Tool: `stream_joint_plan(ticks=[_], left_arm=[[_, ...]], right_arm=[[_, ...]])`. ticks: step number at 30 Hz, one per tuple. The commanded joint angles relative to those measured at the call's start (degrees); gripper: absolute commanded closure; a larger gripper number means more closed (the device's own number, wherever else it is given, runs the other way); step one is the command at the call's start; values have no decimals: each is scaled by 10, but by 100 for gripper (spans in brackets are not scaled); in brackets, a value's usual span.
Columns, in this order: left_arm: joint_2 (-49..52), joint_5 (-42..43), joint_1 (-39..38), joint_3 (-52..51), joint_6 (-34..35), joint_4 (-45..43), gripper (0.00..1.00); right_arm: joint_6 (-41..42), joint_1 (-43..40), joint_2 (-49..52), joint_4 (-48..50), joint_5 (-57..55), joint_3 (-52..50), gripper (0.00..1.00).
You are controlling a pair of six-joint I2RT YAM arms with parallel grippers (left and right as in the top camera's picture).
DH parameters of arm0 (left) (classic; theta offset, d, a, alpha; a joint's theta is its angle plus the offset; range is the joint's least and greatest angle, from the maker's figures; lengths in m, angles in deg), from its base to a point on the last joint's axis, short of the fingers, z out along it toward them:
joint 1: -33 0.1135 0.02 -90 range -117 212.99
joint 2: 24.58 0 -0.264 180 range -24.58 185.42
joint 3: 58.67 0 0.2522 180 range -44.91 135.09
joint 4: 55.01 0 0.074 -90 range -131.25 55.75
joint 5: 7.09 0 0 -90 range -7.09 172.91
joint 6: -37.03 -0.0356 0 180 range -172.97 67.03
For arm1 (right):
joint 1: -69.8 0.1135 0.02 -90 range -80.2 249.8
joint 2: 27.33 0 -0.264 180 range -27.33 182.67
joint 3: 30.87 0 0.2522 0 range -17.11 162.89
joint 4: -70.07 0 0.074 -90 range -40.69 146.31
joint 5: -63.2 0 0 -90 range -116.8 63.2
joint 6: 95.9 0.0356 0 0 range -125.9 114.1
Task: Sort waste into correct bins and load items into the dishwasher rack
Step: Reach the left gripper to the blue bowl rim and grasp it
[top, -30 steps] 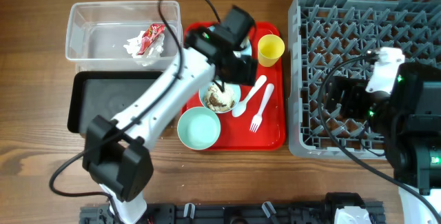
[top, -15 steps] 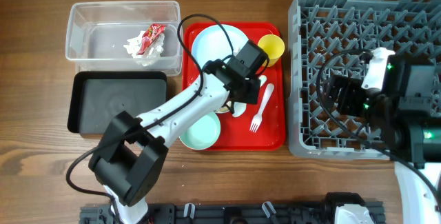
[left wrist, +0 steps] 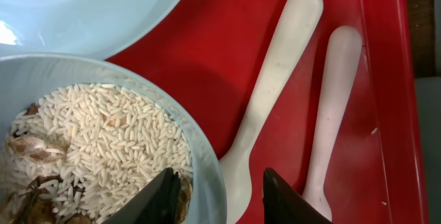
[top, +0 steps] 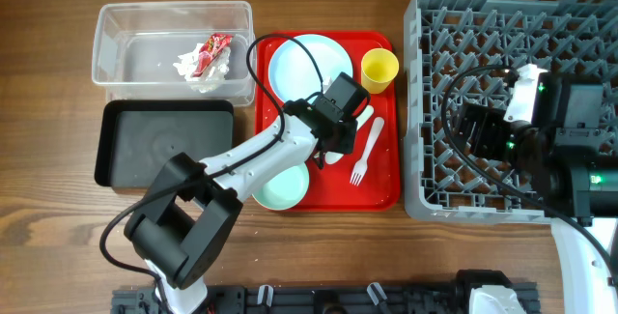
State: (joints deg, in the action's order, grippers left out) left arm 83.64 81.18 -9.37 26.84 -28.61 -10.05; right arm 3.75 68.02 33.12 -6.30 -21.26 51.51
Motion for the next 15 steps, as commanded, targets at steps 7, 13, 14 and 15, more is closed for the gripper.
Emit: stream_joint_plan(ticks=[7, 13, 14, 15], left_arm=[[44, -9, -2, -6, -1, -4, 74], [41, -7, -2, -2, -1, -5, 77], [38, -4, -2, 0, -1, -3, 77], [37, -2, -2, 0, -1, -4, 77]], right_arm=[[9, -2, 1, 0, 4, 10, 0], [9, -2, 1, 0, 4, 10, 0], [9, -2, 1, 0, 4, 10, 0], [9, -2, 1, 0, 4, 10, 0]])
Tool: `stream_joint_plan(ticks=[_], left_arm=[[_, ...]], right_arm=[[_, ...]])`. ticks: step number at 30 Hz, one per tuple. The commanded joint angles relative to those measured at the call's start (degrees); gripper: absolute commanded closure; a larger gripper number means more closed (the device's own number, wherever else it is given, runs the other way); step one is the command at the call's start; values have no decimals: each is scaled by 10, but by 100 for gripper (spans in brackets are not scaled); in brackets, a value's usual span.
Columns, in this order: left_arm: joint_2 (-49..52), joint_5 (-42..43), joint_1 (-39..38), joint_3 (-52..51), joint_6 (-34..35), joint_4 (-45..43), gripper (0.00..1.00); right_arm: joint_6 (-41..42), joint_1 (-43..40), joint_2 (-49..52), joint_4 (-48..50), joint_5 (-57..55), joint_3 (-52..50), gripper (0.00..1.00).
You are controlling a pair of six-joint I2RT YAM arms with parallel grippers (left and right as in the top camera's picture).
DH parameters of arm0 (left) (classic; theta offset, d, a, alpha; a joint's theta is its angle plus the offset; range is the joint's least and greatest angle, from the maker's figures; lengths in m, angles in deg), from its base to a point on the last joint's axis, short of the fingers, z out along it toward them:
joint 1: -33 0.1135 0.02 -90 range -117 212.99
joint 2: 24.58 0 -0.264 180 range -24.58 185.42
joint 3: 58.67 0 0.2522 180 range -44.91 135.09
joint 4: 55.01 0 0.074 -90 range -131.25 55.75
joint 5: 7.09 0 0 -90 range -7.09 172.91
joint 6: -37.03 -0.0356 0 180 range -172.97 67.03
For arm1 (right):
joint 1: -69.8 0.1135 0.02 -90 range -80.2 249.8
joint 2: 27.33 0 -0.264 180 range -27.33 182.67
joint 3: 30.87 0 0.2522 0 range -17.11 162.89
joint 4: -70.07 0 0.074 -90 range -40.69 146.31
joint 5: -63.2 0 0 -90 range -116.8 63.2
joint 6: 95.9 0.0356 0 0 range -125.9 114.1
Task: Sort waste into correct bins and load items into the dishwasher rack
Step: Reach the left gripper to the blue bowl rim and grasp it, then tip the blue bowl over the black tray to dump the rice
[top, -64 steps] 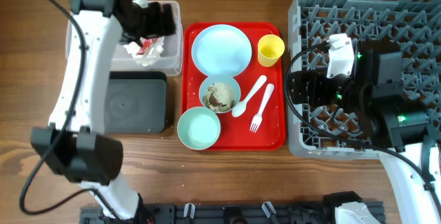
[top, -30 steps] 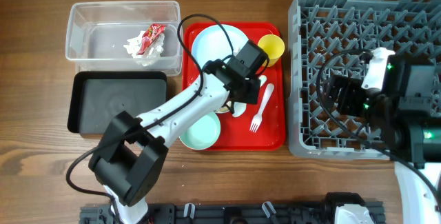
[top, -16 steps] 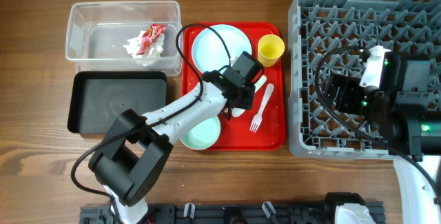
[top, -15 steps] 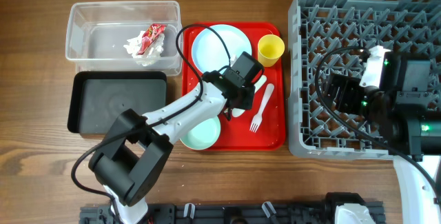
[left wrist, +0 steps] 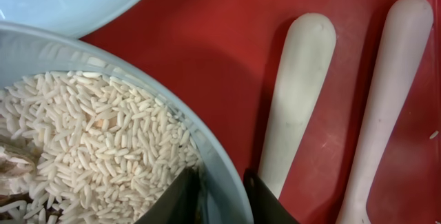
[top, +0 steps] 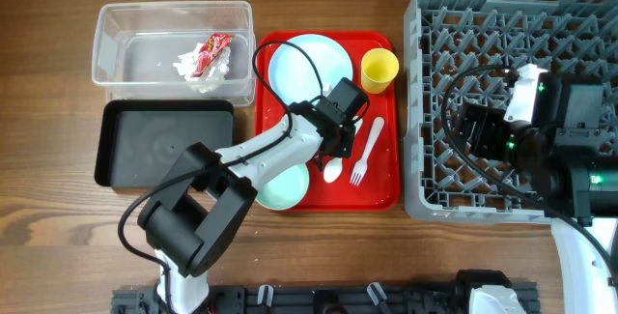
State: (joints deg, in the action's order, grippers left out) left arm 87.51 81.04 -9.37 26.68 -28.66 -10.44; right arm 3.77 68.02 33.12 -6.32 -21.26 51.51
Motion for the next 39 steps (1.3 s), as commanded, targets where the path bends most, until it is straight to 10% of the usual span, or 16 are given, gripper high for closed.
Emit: stream_joint_plan(ticks=[1, 8, 28, 39], left_arm=[[-7, -1, -2, 3, 0, 0, 77], [-29, -2, -2, 5, 0, -3, 96], [-108, 55, 14, 137, -1, 138, 96], [-201, 204, 166, 144, -1, 277, 96]], right_arm=[[9, -2, 1, 0, 4, 10, 0], [9, -2, 1, 0, 4, 10, 0], [8, -2, 1, 0, 4, 10, 0], [8, -2, 1, -3, 4, 10, 0]])
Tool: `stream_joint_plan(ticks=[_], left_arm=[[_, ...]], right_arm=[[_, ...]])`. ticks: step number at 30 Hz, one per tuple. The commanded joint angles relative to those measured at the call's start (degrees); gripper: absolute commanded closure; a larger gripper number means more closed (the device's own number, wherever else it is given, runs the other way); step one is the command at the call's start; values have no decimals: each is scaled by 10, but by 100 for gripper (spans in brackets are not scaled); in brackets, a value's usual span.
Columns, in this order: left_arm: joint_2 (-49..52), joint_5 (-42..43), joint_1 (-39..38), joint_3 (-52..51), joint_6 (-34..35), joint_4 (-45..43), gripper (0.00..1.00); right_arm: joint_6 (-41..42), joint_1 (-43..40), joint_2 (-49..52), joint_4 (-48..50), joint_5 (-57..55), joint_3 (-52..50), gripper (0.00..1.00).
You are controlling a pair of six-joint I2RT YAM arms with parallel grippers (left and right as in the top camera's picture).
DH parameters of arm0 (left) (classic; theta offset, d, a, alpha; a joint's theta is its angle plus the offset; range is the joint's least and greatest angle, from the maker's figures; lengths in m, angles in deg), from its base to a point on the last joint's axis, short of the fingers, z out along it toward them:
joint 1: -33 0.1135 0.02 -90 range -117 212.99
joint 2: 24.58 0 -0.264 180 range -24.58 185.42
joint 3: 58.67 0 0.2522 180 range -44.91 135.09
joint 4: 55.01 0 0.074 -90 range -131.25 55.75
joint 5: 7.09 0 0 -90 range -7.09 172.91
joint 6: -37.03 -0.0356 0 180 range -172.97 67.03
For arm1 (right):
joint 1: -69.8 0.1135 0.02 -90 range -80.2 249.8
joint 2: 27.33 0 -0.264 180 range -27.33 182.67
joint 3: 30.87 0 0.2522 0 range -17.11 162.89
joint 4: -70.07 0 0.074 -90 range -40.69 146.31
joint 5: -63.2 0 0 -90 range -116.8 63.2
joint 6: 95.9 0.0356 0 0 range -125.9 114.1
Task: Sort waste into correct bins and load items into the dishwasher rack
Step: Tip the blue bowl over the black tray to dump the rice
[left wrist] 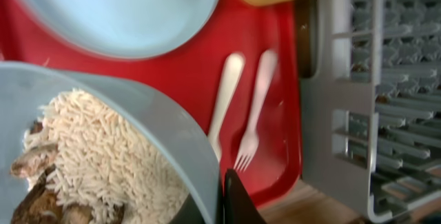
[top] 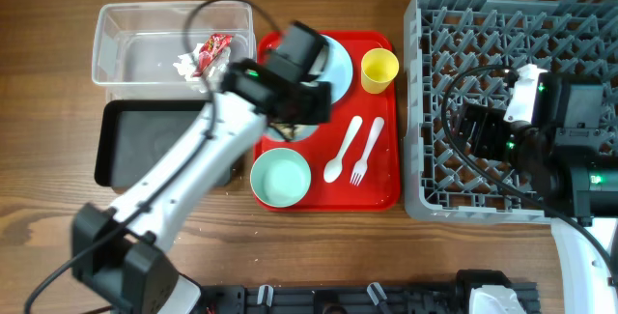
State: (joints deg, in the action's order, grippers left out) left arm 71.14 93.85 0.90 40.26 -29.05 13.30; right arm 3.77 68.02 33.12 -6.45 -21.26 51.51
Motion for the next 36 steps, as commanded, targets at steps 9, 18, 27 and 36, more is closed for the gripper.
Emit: stream_joint_plan(ticks=[9, 18, 27, 36], left_arm=[[-59, 290, 268, -16, -195, 147, 96], [-55, 434, 455, -96, -304, 141, 96], [-11, 556, 576, -190, -358, 96, 96], [68, 651, 636, -225, -357, 57, 96]], right_arm=[[9, -2, 1, -1, 4, 10, 0], [9, -2, 1, -8, 4, 10, 0], [9, -2, 1, -8, 4, 10, 0], [10, -2, 1, -8, 4, 10, 0]])
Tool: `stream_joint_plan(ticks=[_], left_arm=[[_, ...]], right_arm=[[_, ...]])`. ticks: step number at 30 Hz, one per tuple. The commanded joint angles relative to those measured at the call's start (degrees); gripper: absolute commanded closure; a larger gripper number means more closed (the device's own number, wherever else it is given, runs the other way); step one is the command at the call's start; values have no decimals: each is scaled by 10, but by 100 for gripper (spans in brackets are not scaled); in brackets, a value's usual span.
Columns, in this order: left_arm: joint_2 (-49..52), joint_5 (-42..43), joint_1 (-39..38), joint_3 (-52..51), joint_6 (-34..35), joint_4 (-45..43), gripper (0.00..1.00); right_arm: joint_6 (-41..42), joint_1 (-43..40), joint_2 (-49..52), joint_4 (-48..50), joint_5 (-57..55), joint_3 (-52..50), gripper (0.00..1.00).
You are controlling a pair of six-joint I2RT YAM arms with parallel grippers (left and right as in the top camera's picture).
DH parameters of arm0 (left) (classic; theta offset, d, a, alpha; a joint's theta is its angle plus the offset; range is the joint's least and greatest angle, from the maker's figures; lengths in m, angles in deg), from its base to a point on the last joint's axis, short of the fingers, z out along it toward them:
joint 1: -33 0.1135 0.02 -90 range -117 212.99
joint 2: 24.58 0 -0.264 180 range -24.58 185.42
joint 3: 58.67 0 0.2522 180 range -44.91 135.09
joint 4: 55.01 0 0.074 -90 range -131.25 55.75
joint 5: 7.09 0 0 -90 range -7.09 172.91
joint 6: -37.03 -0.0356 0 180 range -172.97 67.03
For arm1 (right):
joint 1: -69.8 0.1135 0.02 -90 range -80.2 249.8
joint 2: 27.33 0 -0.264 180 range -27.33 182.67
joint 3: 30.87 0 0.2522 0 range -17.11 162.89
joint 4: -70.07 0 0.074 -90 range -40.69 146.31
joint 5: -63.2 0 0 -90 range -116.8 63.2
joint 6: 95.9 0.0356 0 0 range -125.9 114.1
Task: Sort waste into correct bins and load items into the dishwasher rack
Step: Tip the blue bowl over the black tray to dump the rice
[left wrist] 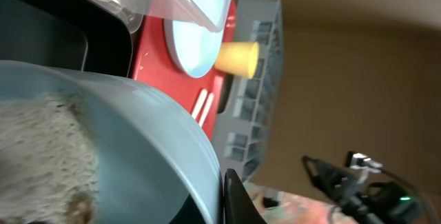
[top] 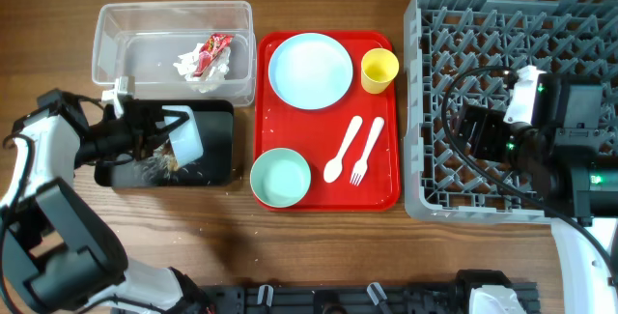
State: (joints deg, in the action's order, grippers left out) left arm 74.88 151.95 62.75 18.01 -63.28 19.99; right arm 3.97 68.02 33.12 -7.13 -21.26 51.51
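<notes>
My left gripper (top: 157,130) is shut on the rim of a pale blue bowl (top: 183,135), tipped on its side over the black bin (top: 217,121). Rice and brown scraps (top: 159,164) lie spilled in the bin below it. In the left wrist view the bowl (left wrist: 145,141) fills the frame with rice (left wrist: 41,148) still inside, and one dark finger (left wrist: 234,200) presses its rim. An empty green bowl (top: 281,176), a plate (top: 309,71), a yellow cup (top: 379,70), a spoon (top: 339,152) and a fork (top: 365,150) lie on the red tray (top: 386,193). My right gripper (top: 470,126) hovers over the grey dishwasher rack (top: 435,24).
A clear bin (top: 116,24) holding crumpled wrappers (top: 203,58) stands behind the black bin. The rack takes up the right side of the table. A few rice grains are scattered on the wood in front of the black bin.
My left gripper has moved with the rice bowl from above the red tray to over the black bin at the left. The bowl is now tipped and food lies in the bin.
My left gripper stood open round the rim of the rice bowl on the red tray, then closer in on that rim. Then it held the bowl above the tray, with an empty green bowl left there. Now the bowl is tipped over the black bin.
</notes>
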Motion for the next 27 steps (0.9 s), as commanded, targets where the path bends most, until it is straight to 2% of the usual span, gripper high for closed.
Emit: stream_joint_plan(ticks=[1, 6, 11, 14, 27], left_arm=[[40, 76, 21, -2, -15, -14, 96], [87, 118, 36, -2, -13, -35, 96], [104, 209, 36, -3, -12, -34, 96], [104, 214, 37, -2, 38, -38, 96], [104, 213, 37, -2, 52, -33, 96]], right_arm=[[8, -2, 1, -1, 4, 10, 0], [8, -2, 1, -2, 4, 10, 0], [7, -2, 1, -2, 4, 10, 0], [7, -2, 1, -2, 4, 10, 0], [7, -2, 1, -1, 4, 10, 0]])
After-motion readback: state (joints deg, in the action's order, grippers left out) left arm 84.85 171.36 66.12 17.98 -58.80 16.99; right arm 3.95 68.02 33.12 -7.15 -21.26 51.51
